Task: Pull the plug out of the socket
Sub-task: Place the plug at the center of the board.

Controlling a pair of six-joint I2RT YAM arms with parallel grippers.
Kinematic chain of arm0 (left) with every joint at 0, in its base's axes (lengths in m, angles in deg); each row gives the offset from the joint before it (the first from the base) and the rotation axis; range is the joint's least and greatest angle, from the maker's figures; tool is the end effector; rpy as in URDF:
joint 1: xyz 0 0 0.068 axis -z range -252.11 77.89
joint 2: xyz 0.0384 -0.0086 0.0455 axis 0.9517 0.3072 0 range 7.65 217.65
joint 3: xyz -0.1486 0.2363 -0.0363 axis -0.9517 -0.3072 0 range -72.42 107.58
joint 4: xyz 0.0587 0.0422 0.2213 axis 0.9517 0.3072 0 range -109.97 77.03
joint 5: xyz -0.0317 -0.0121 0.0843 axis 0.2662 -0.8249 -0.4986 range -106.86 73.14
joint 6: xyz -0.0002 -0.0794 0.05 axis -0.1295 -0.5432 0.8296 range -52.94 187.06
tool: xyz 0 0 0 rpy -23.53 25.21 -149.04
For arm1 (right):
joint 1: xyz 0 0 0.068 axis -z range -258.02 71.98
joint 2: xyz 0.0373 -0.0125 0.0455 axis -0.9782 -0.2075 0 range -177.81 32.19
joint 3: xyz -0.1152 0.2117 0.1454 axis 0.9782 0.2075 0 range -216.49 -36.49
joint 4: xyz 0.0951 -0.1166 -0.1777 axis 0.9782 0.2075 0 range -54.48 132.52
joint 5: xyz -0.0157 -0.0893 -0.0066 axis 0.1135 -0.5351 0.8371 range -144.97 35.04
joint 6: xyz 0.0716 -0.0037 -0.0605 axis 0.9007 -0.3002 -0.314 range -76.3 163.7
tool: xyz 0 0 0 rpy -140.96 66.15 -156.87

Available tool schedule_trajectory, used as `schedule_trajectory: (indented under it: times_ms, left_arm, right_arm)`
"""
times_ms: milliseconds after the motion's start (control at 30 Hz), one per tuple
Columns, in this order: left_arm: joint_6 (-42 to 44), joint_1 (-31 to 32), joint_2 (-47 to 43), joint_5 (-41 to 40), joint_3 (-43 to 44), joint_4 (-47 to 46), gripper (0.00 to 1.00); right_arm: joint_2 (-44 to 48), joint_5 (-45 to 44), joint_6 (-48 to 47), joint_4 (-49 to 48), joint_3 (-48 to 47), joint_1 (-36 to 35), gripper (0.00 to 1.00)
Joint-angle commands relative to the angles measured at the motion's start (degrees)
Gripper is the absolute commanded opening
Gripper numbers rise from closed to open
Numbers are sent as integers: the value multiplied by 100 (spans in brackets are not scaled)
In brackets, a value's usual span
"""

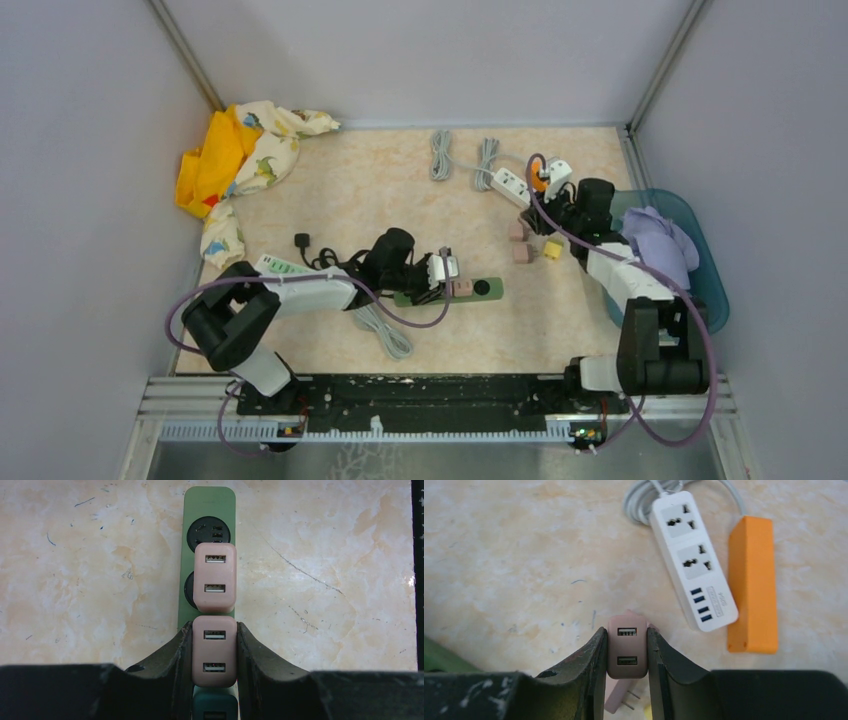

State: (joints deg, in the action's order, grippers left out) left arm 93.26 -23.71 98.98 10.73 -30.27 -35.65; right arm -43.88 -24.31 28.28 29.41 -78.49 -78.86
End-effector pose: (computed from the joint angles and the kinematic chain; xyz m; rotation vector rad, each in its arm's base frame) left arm 0.1937 -0.2772 0.1812 1.5310 1.5411 -0.7417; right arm 0.2943 0.0475 0.2393 -0.6032 1.9141 0.3871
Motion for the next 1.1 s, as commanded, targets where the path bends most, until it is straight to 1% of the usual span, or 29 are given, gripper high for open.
schedule_trajectory:
  times_ms: [0,167,267,367,467,567,667,800,867,933,1067]
  left_arm:
    - [-65,-7,-142,0,-146,144,0]
    - [-64,-8,-142,-4,-146,144,0]
    - [-64,-8,-148,0,-152,137,0]
    - [-72,-6,-159,-10,-163,127,0]
    - [-71,-7,-168,-1,-172,118,0]
    - [-71,-6,-168,-8,-176,118,0]
    - [-76,-1,-177,-17,-189,102,0]
    - [-80,0,-218,-18,-232,59,0]
    - [-81,-1,-238,-30,-249,48,0]
    - [-80,1,-234,-26,-256,39,0]
    - [-80,0,-214,-32,-236,47,0]
  right_arm:
    - [-161,-1277,418,-568,-101,40,10]
    - [-363,-1458,107,-354,-195,42,15]
    - [-536,-1615,-19,-197,-290,40,20]
    - [-645,-1677,-66,-86,-350,42,29]
    - [-689,-1692,-89,-72,-357,40,40]
    - [-696,-1689,-90,-70,-353,40,48]
    - [-690,-1662,-85,-70,-360,47,51]
    - [-575,-1566,-83,-40,-383,40,52]
    - [-440,-1347,-124,-4,-379,41,54]
    - [-302,-807,-253,89,-384,45,55]
    - [-10,858,-909,665,-449,45,56]
